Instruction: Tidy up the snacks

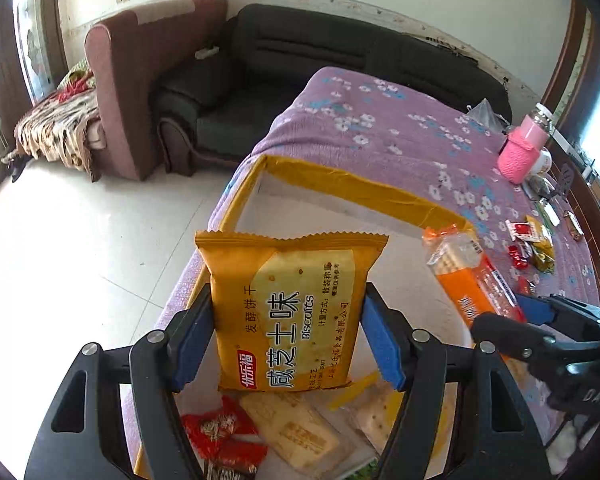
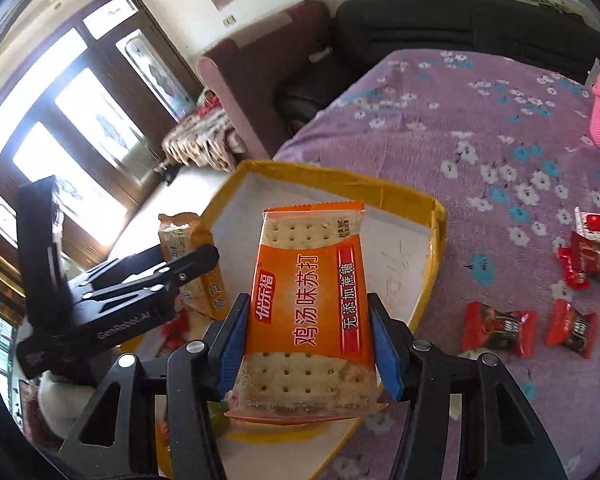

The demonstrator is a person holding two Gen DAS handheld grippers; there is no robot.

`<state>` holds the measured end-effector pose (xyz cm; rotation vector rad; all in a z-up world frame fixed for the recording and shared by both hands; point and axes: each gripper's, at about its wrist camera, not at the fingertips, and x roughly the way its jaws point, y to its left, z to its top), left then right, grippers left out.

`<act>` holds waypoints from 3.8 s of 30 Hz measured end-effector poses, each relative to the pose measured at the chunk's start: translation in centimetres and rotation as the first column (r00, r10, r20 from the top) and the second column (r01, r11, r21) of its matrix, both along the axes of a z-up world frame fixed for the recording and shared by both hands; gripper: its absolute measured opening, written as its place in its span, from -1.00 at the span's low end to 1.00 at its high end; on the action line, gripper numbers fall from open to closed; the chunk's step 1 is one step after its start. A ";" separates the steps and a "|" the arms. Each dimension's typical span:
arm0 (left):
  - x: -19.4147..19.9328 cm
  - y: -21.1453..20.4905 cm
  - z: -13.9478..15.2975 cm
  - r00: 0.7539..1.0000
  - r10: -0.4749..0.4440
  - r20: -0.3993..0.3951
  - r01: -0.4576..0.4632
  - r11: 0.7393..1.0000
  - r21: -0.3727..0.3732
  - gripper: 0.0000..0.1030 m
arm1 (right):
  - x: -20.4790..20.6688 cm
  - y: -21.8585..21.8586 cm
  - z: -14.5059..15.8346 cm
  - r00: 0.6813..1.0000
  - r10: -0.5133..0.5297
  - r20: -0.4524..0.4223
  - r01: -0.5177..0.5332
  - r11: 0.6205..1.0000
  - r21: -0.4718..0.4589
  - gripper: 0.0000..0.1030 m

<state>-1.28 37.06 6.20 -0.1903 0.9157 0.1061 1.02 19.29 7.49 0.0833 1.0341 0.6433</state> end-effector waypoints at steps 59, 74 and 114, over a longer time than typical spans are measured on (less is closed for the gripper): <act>-30.5 -11.7 38.6 0.567 -0.057 0.822 -0.348 0.888 0.301 1.00 | -30.1 -43.8 48.2 0.287 -0.531 0.797 0.730 0.661 0.177 0.54; -16.2 -20.4 15.3 0.846 -0.216 0.488 0.272 0.961 -0.047 1.00 | -8.7 -35.8 15.1 0.828 -0.421 0.370 0.485 0.869 -0.095 0.50; -14.2 -16.5 2.3 0.930 -0.180 0.322 0.205 0.978 -0.046 1.00 | 4.2 -20.1 -2.5 0.990 -0.089 0.111 0.115 0.959 -0.260 0.28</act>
